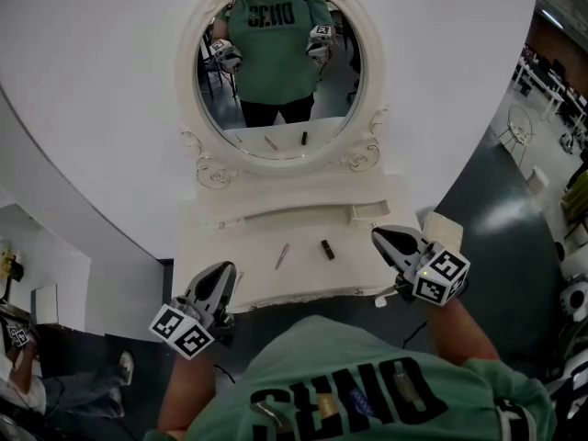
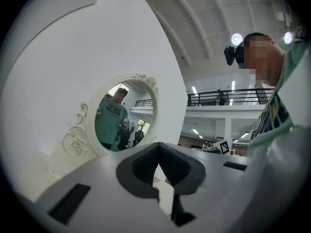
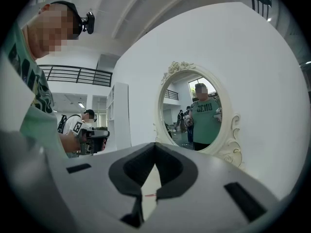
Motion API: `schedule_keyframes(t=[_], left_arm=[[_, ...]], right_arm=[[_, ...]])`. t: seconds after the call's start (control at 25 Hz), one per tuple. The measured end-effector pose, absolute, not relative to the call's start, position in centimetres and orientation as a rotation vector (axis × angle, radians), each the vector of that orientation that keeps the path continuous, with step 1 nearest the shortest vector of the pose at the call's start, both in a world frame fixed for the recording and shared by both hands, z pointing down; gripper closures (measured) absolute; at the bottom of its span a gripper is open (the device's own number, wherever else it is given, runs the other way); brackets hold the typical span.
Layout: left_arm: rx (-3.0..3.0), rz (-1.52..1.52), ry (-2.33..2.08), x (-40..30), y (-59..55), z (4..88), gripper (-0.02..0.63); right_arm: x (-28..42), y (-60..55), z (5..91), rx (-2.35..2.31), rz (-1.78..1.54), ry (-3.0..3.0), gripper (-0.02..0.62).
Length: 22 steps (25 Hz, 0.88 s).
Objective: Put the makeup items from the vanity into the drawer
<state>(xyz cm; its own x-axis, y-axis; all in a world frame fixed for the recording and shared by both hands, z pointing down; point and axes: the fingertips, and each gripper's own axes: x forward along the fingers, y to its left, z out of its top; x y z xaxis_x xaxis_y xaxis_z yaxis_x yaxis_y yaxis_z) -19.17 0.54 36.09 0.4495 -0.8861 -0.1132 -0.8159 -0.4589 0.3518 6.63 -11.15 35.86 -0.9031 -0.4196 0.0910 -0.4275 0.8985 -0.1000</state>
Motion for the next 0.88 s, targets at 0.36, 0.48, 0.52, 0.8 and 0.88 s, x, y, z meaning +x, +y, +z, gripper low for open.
schedule_keyframes(t=[0.36, 0.48, 0.52, 0.8, 0.88], left_arm=[[2.46, -0.377, -1.475, -18.7, -0.8, 38.1, 0.598], [2.46, -0.348, -1.466, -18.2, -1.9, 39.3, 0.598], [2.463, -0.338, -1.459, -18.0, -2.3, 39.8, 0.598], [2.481, -0.273, -1.408, -16.9, -5.1, 43.3, 0.598], [2.479, -0.259, -1.393, -16.6, -5.8, 44.4, 0.598]], right_arm=[[5.0, -12.8, 36.2, 0.593, 0.198, -2.919, 0.498], [4.0, -14.2, 37.2, 0.564, 0.231, -2.851, 0.459], [3.5, -14.7, 37.9, 0.556, 0.242, -2.818, 0.449], [0.1, -18.9, 46.1, 0.538, 0.382, -2.534, 0.442], [-0.4, -19.9, 49.2, 0.532, 0.411, -2.44, 0.442]])
